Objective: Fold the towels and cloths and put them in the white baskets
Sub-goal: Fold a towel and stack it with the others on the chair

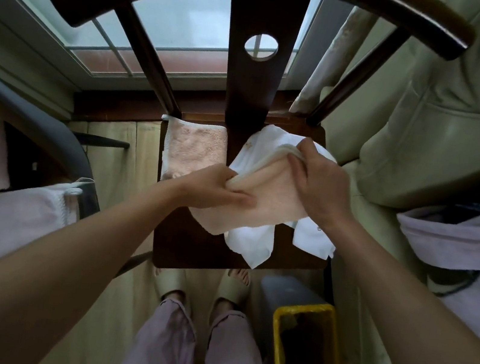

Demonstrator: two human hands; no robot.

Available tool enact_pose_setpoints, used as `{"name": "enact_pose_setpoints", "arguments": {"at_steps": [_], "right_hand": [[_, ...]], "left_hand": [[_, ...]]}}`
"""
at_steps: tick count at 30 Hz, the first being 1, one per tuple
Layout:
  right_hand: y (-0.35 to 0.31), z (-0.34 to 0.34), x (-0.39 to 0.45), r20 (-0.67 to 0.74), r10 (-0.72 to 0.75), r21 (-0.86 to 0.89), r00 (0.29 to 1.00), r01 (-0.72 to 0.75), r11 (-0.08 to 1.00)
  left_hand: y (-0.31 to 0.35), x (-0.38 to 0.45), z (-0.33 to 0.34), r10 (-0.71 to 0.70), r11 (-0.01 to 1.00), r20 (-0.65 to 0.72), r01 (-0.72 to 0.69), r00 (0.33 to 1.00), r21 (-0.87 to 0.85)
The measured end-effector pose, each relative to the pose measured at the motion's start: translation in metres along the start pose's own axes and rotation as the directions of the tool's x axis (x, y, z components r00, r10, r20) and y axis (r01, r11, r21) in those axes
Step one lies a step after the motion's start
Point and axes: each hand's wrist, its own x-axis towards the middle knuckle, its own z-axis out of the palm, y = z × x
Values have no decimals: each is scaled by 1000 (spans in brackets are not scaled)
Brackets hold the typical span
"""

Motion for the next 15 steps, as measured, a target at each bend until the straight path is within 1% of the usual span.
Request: {"name": "enact_pose_setpoints", "arguments": {"at_steps": [1, 3, 5, 7, 9, 11, 13, 15], "right_hand": [[0, 1, -2, 32, -3, -48, 999, 4, 999], [-4, 6, -6, 88, 20, -91, 996, -12, 996], [-8, 15, -7, 106, 72, -76, 992, -64, 995], [-8, 26, -6, 106, 143, -31, 984, -141, 990], [-5, 36, -4, 108, 219, -23, 970, -218, 976], [-5, 48, -6, 128, 283, -48, 950, -279, 959], [-12, 59, -9, 149, 329, -38, 932, -327, 944], [-20, 66, -12, 154, 342, -15, 927, -344, 939]], "left_hand": [[-2, -3, -3, -53, 998, 36, 52, 998, 19], [-4, -7, -7, -122, 992, 41, 121, 992, 18], [-8, -8, -9, -151, 987, 55, 153, 987, -39], [-16, -10, -13, -172, 982, 100, 180, 980, -66], [-28, -9, -16, -215, 976, 94, 212, 972, 41], [-40, -5, -17, -258, 947, 50, 242, 965, 213], [-50, 1, -18, -305, 882, -10, 287, 952, 374], [-59, 6, -20, -349, 808, -35, 320, 936, 496]]}}
